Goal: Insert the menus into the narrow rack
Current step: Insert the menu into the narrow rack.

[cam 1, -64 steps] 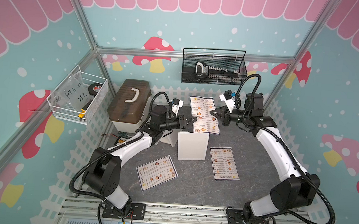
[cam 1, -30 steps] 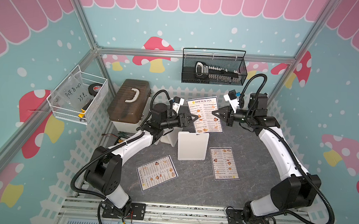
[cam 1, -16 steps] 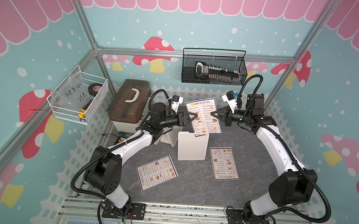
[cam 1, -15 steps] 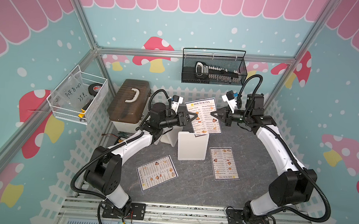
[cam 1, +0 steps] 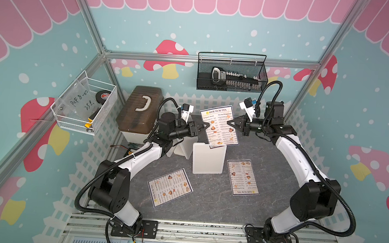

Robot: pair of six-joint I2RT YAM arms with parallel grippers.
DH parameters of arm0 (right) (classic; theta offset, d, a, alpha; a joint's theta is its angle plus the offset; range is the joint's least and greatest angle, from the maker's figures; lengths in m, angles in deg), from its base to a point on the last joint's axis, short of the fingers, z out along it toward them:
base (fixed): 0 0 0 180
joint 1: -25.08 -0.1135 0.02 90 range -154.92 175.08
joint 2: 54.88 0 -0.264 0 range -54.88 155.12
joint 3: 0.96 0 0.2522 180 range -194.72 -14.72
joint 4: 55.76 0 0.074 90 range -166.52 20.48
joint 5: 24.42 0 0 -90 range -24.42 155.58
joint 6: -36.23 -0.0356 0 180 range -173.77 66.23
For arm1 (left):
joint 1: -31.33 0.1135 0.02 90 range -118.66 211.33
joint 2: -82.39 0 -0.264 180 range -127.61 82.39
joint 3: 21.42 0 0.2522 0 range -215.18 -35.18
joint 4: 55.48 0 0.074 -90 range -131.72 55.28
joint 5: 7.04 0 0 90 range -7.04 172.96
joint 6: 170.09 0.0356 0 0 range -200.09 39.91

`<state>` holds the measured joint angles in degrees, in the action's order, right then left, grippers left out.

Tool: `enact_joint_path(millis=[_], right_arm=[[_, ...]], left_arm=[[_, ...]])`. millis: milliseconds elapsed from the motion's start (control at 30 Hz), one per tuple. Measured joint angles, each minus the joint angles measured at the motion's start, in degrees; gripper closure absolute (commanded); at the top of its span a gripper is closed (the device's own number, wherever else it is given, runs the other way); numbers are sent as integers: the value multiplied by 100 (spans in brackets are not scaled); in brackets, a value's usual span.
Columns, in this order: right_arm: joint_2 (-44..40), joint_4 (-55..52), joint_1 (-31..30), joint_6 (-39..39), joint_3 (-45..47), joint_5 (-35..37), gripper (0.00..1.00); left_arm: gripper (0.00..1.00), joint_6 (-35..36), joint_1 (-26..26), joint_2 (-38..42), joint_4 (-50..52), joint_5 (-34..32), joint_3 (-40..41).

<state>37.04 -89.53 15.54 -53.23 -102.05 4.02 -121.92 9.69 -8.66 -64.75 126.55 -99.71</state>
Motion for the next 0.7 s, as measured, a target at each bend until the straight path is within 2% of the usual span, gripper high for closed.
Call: enact_joint_path(millis=[700], right_arm=[[131, 35, -374, -107, -7, 4, 100]], left_arm=[[53, -44, 57, 273, -175, 39, 282]])
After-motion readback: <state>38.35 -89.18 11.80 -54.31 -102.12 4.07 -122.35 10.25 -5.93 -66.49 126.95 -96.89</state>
